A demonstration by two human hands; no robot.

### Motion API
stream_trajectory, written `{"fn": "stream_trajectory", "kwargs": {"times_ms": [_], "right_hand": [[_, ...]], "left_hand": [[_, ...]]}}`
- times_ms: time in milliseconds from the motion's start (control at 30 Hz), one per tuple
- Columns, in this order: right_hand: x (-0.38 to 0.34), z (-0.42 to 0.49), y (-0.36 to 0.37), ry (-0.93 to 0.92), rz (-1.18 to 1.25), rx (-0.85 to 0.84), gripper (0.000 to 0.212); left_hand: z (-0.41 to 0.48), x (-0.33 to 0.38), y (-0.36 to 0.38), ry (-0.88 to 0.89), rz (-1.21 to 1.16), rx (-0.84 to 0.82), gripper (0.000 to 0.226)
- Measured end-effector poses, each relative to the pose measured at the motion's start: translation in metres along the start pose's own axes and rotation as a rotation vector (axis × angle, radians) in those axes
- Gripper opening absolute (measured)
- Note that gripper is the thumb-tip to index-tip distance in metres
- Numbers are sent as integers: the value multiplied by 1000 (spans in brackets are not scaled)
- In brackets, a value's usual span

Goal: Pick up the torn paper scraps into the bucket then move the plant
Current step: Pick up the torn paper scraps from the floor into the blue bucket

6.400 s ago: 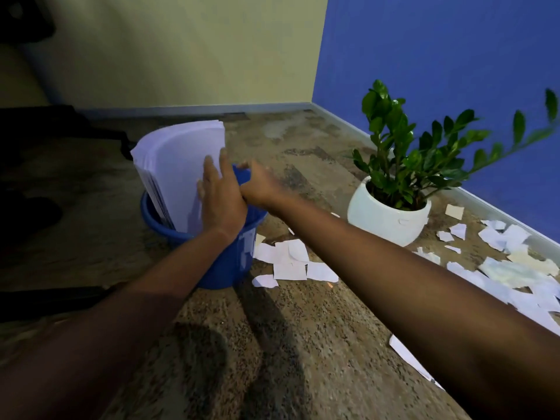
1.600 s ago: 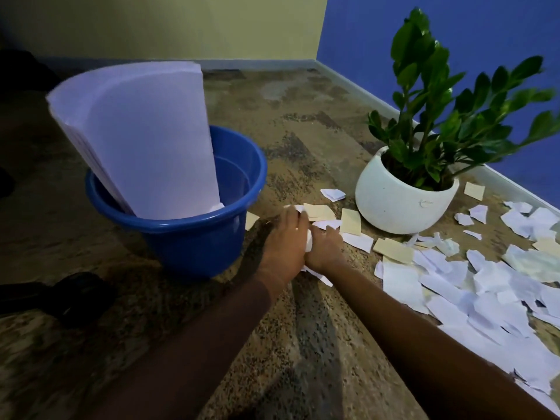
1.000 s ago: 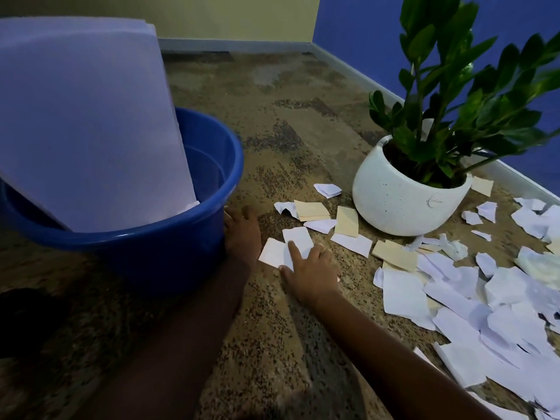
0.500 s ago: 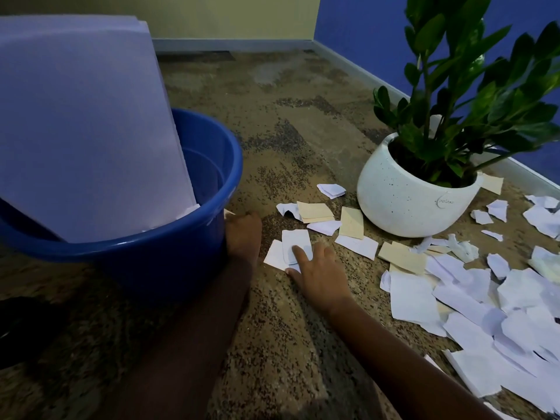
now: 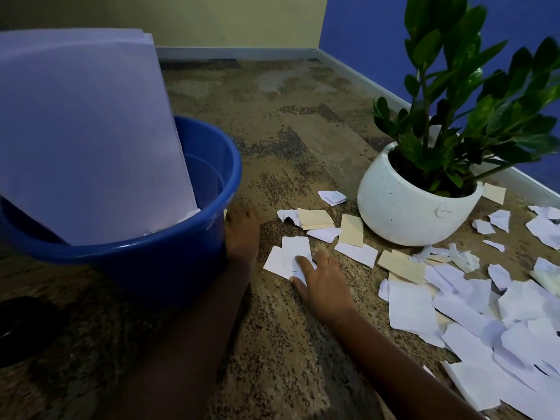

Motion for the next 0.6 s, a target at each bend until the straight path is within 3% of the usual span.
{"fn": "stream_trajectory", "kwargs": {"times_ms": [333,500,600], "right_hand": [[4,-4,6,3,-1,53,52],[8,-4,14,18,29,102,53],[11,-7,21,23,66,168,52]], "left_hand": [[6,0,-4,-315,-510,-187,58],[16,6,2,-428,-566,-274,62],[19,8,11,-392,-514,-209,52]]}}
Point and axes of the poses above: each hand's wrist, its own z-axis towards the middle knuckle, its own y-axis out of the palm, x = y × z, the point moved 3 cm from there along z, towards the middle knuckle, and after that the axes turned 9 degrees about -y, right-handed, at the moved point
